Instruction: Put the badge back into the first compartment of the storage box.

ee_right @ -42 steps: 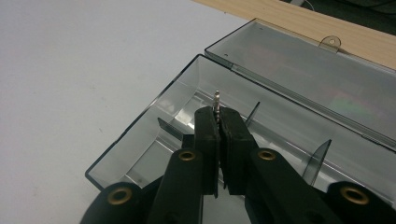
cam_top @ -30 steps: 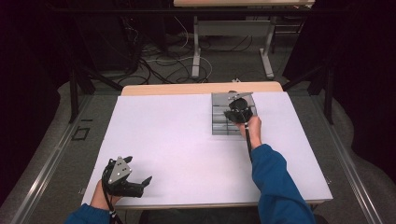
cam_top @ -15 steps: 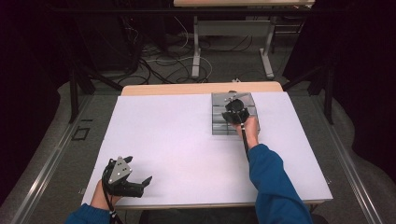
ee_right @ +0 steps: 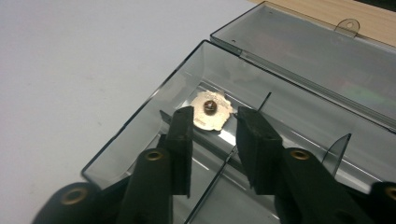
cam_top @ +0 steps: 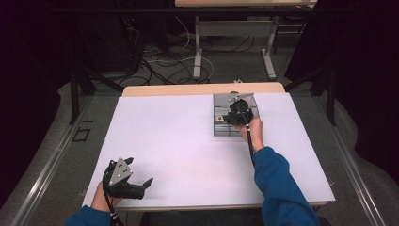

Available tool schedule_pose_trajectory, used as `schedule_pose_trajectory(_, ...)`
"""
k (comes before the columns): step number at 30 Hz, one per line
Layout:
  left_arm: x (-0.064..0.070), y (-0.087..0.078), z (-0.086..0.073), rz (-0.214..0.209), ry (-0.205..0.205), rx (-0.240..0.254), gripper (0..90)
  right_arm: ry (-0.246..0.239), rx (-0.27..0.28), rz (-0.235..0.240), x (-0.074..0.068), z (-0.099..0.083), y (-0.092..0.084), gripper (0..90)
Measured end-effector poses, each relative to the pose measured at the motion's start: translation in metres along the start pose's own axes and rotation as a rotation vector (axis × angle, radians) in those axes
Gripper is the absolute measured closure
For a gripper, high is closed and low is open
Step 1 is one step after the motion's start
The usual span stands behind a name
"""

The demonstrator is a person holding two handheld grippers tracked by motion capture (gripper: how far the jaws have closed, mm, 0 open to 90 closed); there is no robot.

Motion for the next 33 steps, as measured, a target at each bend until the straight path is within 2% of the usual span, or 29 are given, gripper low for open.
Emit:
schedule_pose_trajectory(1, 0.0, 0.0, 0.0, 0.0, 0.0, 0.0, 0.8, -0.012, -0.003, 0.019, 0.0, -0.001, -0.003, 51.6)
schedule_pose_trajectory(2, 0.0, 0.0, 0.0, 0.0, 0.0, 0.0, 0.8, 0.0, -0.003, 0.029, -0.002, -0.002, -0.006, 46.8)
schedule_pose_trajectory(3, 0.0, 0.0, 0.0, -0.004, 0.002, -0.002, 0.8, -0.003, 0.003, 0.054, -0.005, -0.005, -0.012, 38.5)
schedule_pose_trajectory(6, 0.0, 0.001, 0.001, 0.001, 0.002, -0.001, 0.8, 0.003, 0.005, 0.089, -0.008, -0.011, -0.019, 28.6)
schedule_pose_trajectory(10, 0.0, 0.001, 0.001, -0.001, 0.001, -0.002, 0.8, -0.017, 0.017, 0.13, -0.015, -0.019, -0.029, 14.9)
schedule_pose_trajectory(12, 0.001, 0.001, 0.001, -0.008, -0.006, -0.006, 0.8, -0.029, 0.024, 0.139, -0.017, -0.022, -0.032, 13.7)
schedule_pose_trajectory(13, 0.001, 0.002, 0.0, -0.014, -0.014, -0.006, 0.8, -0.042, 0.024, 0.157, -0.02, -0.028, -0.037, 7.0)
schedule_pose_trajectory(14, 0.001, 0.002, 0.0, -0.016, -0.017, -0.004, 0.9, -0.042, 0.024, 0.157, -0.02, -0.028, -0.037, 7.0)
schedule_pose_trajectory(16, 0.0, 0.002, 0.001, -0.006, -0.005, -0.001, 0.8, -0.074, 0.035, 0.174, -0.023, -0.035, -0.045, 0.0)
schedule_pose_trajectory(17, -0.001, 0.001, 0.001, 0.0, 0.003, 0.002, 0.8, -0.074, 0.035, 0.174, -0.023, -0.035, -0.045, 0.0)
schedule_pose_trajectory(19, 0.002, 0.0, 0.001, -0.015, -0.014, 0.002, 0.8, -0.087, 0.041, 0.196, -0.029, -0.041, -0.055, 0.0)
schedule_pose_trajectory(24, 0.002, 0.0, 0.001, -0.015, -0.012, 0.001, 0.8, -0.099, 0.051, 0.195, -0.036, -0.05, -0.071, 0.0)
schedule_pose_trajectory(26, 0.002, 0.0, 0.001, -0.016, -0.011, 0.001, 0.8, -0.124, 0.049, 0.196, -0.039, -0.056, -0.08, 0.0)
schedule_pose_trajectory(33, 0.002, 0.0, 0.001, -0.018, -0.011, 0.002, 0.8, -0.132, 0.071, 0.201, -0.046, -0.078, -0.107, 0.0)
Point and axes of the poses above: each handheld gripper's, and its own axes: y roughly forward along the jaws, z roughly out of its top, x roughly to its right, the point moved 6 cm from there along y, roughly forward along the jaws, and after that the axes turned 3 degrees about -y, right-handed, at the moved point
